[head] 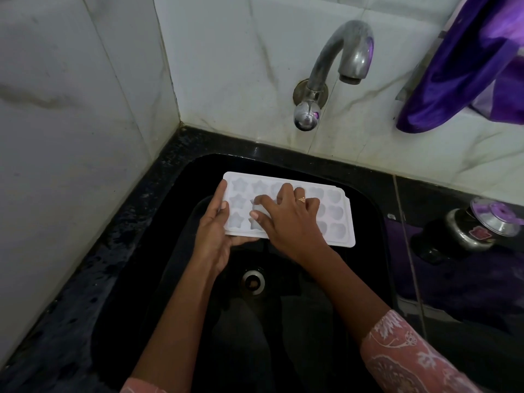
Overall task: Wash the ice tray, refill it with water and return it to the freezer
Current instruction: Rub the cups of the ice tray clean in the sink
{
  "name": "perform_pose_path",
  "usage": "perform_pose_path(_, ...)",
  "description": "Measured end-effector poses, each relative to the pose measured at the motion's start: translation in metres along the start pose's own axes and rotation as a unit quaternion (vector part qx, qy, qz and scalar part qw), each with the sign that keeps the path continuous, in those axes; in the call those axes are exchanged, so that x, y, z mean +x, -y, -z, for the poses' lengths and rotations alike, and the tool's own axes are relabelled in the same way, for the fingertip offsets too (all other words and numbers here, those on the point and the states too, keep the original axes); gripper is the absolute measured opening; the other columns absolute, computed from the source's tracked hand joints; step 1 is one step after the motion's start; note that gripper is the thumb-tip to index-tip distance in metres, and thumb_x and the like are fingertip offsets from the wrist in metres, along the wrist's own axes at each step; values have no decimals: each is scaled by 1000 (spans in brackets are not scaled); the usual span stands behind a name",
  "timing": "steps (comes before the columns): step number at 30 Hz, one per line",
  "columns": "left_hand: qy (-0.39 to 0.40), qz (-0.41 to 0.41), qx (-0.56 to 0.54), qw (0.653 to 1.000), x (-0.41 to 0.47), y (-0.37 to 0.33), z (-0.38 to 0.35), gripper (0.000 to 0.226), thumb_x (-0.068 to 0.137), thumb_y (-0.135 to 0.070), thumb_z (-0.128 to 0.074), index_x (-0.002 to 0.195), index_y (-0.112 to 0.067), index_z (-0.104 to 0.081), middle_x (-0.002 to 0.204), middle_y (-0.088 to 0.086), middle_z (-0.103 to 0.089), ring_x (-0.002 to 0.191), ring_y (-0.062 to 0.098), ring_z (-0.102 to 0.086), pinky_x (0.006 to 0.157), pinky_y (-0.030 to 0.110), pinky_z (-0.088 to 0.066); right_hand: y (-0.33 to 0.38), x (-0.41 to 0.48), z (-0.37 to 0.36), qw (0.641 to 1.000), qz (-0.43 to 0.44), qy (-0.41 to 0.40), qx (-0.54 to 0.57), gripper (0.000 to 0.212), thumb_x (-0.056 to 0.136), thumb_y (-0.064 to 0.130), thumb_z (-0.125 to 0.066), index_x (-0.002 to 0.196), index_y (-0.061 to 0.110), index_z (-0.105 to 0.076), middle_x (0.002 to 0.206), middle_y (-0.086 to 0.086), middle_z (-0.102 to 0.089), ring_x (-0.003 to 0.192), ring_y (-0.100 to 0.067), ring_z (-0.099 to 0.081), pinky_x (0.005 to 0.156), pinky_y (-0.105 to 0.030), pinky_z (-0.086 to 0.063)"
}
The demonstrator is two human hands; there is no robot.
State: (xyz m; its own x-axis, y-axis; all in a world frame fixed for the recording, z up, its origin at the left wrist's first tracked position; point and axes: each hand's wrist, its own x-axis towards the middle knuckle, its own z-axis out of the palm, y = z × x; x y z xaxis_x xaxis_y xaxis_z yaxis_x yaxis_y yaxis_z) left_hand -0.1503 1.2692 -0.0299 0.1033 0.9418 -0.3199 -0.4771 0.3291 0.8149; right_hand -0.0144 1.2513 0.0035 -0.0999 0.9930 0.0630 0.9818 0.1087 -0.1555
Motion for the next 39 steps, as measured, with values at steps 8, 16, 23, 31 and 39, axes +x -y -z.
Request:
perform_pose_path(8,9,1,7,1000,-1,3,-1,39,99,-19,-37,134,-36,-45,112,-12,-61,91,11,-68,63,37,-59,15,12,-9,997,58,0,-45,64,85,56,-8,125,31,-51,111,-12,-49,99,-28,-46,78,-40,-29)
perform_pose_path(16,9,-3,2,1000,2,-1,2,40,100,-18,-36,133,-37,-44,114,-12,-60,89,11,-69,65,37,-59,16,19,-8,997,65,42,-29,46,95,53,-27,135,34,-40,123,-12,-41,113,-29,-38,89,-42,-26)
perform_pose_path(23,7,1,1,1000,2,-1,1,40,99,-18,-36,133,-37,-46,109,-15,-61,89,10,-69,67,40,-59,13,25,-5,993,71,-1,-89,50,91,54,-24,110,30,-63,106,-13,-55,96,-31,-52,77,-42,-35)
perform_pose_path(31,9,7,7,1000,2,-3,2,40,100,-16,-37,133,-38,-46,109,-15,-61,90,10,-68,64,40,-59,19,25,-8,997,66,-8,-31,66,86,57,-9,115,29,-61,103,-12,-52,93,-31,-47,73,-37,-18)
perform_pose_path(39,8,13,5,1000,1,-1,5,39,99,-18,-37,132,-38,-46,116,-12,-60,93,12,-67,60,39,-59,16,22,-7,998,65,23,-11,70,83,64,-3,121,34,-55,114,-9,-44,105,-26,-40,81,-38,-22)
